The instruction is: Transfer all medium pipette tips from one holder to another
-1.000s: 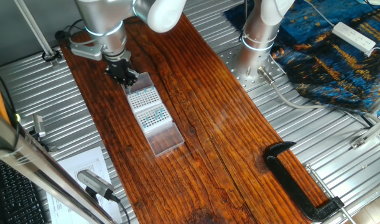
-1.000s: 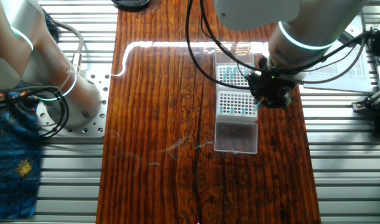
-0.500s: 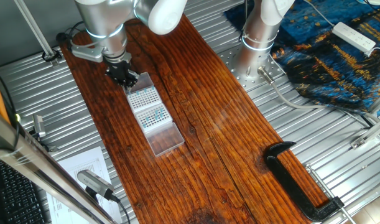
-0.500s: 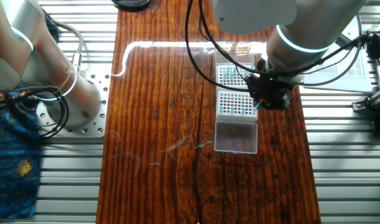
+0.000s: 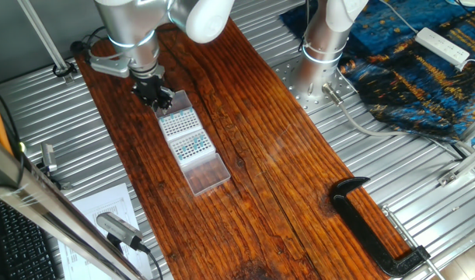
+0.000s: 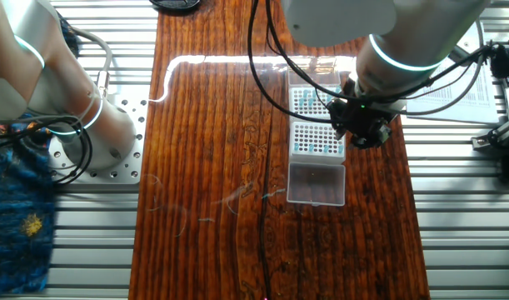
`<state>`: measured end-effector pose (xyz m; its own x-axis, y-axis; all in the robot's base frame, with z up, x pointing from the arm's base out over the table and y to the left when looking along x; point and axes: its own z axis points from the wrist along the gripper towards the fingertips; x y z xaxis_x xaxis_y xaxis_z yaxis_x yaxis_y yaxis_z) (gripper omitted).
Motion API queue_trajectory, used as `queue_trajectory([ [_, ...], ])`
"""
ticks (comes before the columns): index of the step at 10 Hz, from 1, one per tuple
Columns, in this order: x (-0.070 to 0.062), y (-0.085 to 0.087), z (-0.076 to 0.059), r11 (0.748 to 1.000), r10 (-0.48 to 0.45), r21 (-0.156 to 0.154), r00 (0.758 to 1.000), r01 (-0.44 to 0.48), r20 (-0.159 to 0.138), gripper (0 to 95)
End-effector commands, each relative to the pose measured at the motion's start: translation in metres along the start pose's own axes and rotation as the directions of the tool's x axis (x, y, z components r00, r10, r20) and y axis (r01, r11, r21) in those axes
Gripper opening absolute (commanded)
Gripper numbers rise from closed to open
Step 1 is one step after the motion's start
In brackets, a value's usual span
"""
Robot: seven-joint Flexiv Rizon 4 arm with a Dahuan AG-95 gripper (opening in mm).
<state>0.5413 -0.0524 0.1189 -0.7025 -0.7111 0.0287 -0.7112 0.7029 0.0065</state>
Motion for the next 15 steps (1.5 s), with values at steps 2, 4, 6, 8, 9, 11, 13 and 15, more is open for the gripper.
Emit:
queue_trajectory([
  [2, -0.001, 0.001, -0.006, 1.0, 0.019, -0.013, 1.0, -0.018, 0.011, 19.0],
  [4, -0.008, 0.007, -0.013, 0.999, 0.043, -0.02, 0.999, -0.043, 0.011, 19.0],
  [6, -0.022, 0.019, -0.021, 0.995, 0.095, -0.022, 0.995, -0.095, 0.009, 19.0],
  [8, -0.033, 0.031, -0.022, 0.99, 0.136, -0.029, 0.991, -0.135, 0.013, 19.0],
  [9, -0.038, 0.038, -0.021, 0.988, 0.153, -0.037, 0.988, -0.152, 0.019, 19.0],
  [11, -0.053, 0.066, -0.017, 0.975, 0.218, -0.042, 0.976, -0.217, 0.017, 19.0],
  [13, -0.056, 0.084, -0.01, 0.963, 0.267, -0.041, 0.963, -0.267, 0.018, 19.0],
  [15, -0.052, 0.096, -0.001, 0.962, 0.272, -0.041, 0.962, -0.271, 0.019, 19.0],
])
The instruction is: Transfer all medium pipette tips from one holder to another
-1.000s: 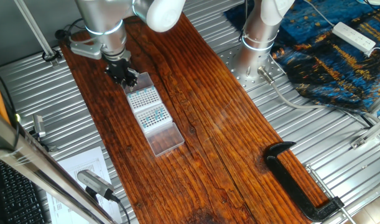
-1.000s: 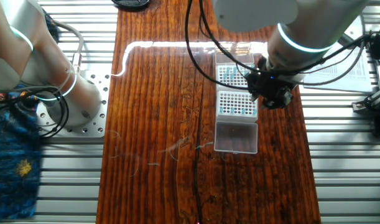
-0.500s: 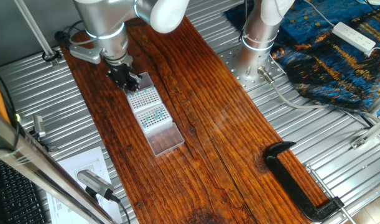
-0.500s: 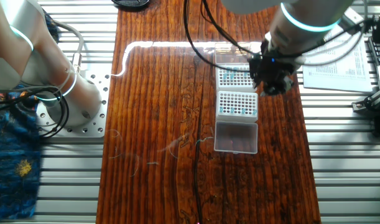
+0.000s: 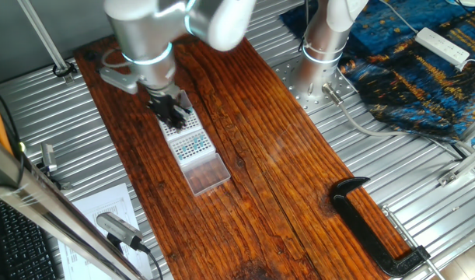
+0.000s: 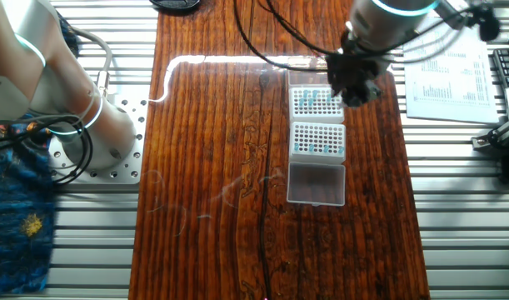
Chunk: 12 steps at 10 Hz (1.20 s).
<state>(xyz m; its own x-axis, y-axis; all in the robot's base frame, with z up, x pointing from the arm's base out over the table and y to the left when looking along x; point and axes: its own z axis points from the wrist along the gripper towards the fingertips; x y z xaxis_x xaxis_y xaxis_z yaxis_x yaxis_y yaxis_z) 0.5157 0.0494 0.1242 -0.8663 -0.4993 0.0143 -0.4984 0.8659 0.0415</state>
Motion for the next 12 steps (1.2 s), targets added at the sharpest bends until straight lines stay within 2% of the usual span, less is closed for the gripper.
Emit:
queue_trajectory([
  [1, 0.005, 0.008, 0.009, 1.0, 0.021, 0.002, 1.0, -0.021, 0.004, 19.0],
  [3, 0.005, 0.011, 0.021, 0.996, 0.085, 0.009, 0.996, -0.085, 0.002, 19.0],
  [7, 0.004, 0.011, 0.034, 0.996, 0.092, 0.012, 0.996, -0.092, 0.013, 19.0],
  [12, 0.003, 0.019, 0.037, 0.993, 0.114, 0.015, 0.993, -0.114, 0.006, 19.0],
])
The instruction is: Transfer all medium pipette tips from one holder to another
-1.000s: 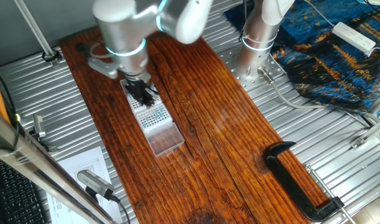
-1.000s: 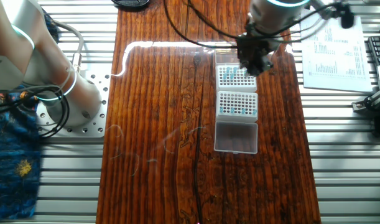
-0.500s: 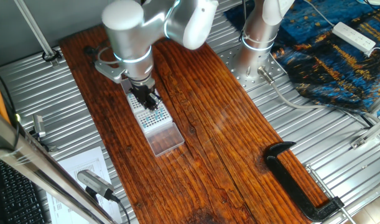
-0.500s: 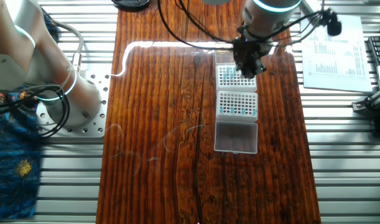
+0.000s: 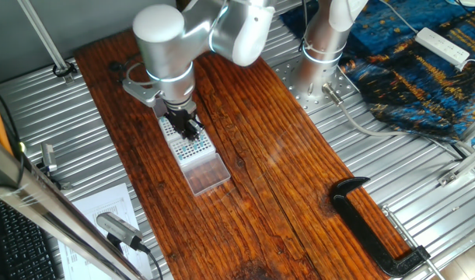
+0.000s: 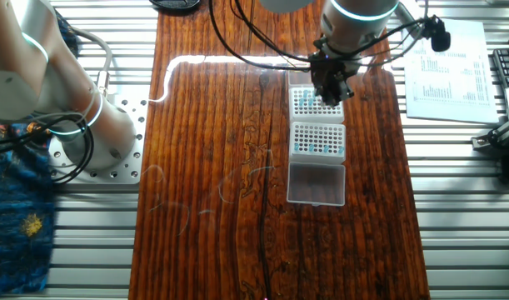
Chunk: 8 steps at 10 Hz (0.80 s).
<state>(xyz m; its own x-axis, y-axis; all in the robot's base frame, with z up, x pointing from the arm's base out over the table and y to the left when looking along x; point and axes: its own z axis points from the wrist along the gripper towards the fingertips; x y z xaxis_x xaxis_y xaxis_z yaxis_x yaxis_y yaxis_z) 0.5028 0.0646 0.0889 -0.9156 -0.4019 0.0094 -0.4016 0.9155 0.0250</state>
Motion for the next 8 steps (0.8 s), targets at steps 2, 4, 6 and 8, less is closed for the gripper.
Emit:
queue_trajectory([
  [2, 0.0026, 0.0013, 0.0024, 1.0, 0.005, 0.005, 1.0, -0.005, -0.007, 19.0],
  [4, 0.0052, 0.0016, 0.0047, 1.0, 0.004, 0.006, 1.0, -0.004, -0.009, 19.0],
  [6, 0.0059, 0.0018, 0.0055, 1.0, 0.005, 0.006, 1.0, -0.004, -0.009, 19.0],
  [8, 0.0068, 0.002, 0.0063, 1.0, 0.005, 0.006, 1.0, -0.005, -0.009, 19.0],
])
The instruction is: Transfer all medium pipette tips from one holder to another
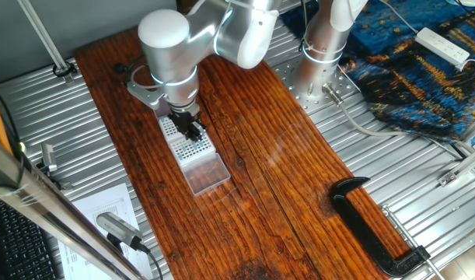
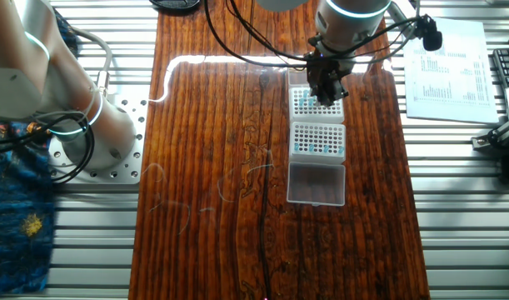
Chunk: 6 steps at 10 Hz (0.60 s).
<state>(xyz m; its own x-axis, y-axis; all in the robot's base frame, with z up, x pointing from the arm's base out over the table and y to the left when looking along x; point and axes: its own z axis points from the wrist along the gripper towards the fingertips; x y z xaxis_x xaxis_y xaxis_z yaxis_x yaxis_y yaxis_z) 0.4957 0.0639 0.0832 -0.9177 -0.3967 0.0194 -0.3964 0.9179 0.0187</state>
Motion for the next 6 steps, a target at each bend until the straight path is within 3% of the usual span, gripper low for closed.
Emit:
queue_trajectory([
  [1, 0.0001, -0.0001, 0.0006, 1.0, 0.001, 0.0, 1.0, -0.001, 0.0, 19.0],
  [2, 0.0002, -0.0001, 0.0006, 1.0, 0.001, 0.002, 1.0, -0.001, -0.001, 0.0],
  [6, 0.0018, 0.0002, 0.0043, 1.0, 0.007, 0.002, 1.0, -0.007, 0.003, 0.0],
])
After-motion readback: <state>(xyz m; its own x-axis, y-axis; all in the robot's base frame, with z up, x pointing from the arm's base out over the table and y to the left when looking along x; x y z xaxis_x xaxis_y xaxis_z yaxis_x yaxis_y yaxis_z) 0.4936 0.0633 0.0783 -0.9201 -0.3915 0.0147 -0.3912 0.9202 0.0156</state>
